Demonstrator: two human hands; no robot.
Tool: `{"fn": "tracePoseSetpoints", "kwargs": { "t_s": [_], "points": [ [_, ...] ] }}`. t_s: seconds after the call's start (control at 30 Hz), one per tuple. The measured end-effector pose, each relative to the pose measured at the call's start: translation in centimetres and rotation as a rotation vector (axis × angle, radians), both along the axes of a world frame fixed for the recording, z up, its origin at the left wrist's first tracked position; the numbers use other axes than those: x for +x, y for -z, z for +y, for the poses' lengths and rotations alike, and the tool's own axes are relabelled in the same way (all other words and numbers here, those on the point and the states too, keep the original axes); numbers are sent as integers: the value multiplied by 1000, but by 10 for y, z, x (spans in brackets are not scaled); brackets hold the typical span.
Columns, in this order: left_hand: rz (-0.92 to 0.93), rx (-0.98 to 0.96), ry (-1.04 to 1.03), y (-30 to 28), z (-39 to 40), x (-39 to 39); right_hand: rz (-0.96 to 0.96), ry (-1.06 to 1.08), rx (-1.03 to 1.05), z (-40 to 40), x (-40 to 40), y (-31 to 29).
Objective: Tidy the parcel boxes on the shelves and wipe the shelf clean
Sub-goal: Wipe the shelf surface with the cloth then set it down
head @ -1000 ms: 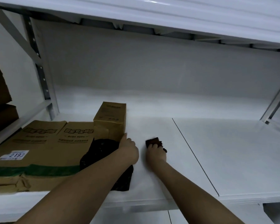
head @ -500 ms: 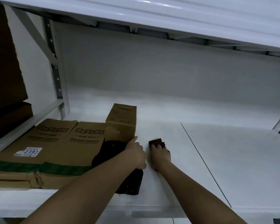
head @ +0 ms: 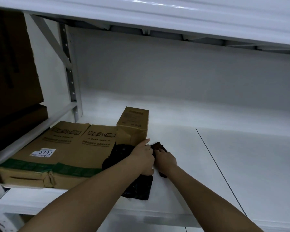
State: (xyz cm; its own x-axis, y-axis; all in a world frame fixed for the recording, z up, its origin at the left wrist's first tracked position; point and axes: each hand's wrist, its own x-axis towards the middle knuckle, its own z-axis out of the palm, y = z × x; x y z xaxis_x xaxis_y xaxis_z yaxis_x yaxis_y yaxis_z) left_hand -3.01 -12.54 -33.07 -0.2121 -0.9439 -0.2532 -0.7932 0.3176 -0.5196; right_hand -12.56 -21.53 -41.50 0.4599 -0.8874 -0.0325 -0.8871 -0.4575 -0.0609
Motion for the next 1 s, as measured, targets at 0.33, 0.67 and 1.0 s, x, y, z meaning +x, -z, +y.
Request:
{"fn": "tracePoseSetpoints", "kwargs": {
  "t_s": [0.33,0.67,1.0],
  "points": [
    [-91,-79,48,-5,3,-1,66,-368,-68,2,-58,-5],
    [-121,-129,34,4,-10,-1,-49,-517,-119,35,-50,5],
    [-64,-127,14,6,-8,-12,-36,-197,-191,39,-46,6]
  ]
}}
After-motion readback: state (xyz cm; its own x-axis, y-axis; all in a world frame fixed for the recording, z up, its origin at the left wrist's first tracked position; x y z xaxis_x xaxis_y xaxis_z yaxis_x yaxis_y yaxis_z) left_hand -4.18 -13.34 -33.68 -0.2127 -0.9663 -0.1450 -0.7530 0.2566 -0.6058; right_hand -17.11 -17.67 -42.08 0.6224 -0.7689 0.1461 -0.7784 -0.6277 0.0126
